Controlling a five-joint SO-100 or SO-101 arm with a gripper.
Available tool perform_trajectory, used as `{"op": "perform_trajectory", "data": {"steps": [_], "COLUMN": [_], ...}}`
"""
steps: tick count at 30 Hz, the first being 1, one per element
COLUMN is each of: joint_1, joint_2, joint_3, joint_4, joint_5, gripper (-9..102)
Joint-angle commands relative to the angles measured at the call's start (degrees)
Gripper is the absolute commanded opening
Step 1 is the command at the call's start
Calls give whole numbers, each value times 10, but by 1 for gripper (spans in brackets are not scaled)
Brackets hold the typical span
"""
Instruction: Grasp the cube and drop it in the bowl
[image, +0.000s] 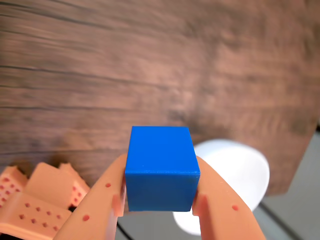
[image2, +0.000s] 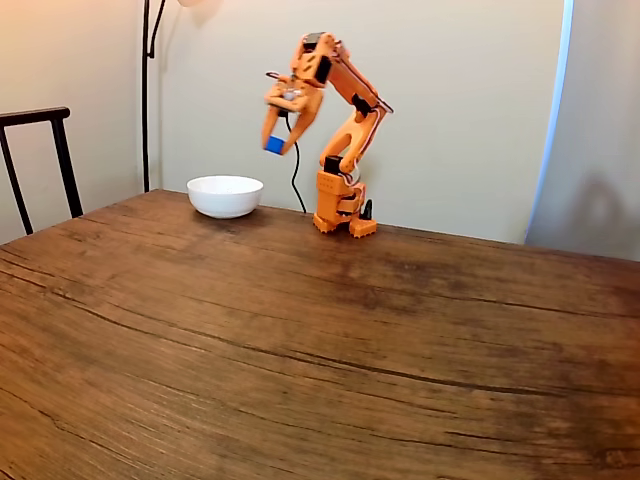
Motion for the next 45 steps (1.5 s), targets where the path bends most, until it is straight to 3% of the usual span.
{"op": "perform_trajectory", "data": {"steps": [1,6,12,19,30,33,39,45], "joint_1": [88,241,355,413,464,465,471,466], "joint_2": [12,12,11,-30,-156,-180,-193,-185], "joint_3": [-18,-17,11,91,94,87,88,84], "joint_4": [31,15,-42,-148,-282,-301,-305,-278], "joint_5": [45,120,156,136,134,134,127,119], "gripper": [6,6,6,6,6,13,39,40]}}
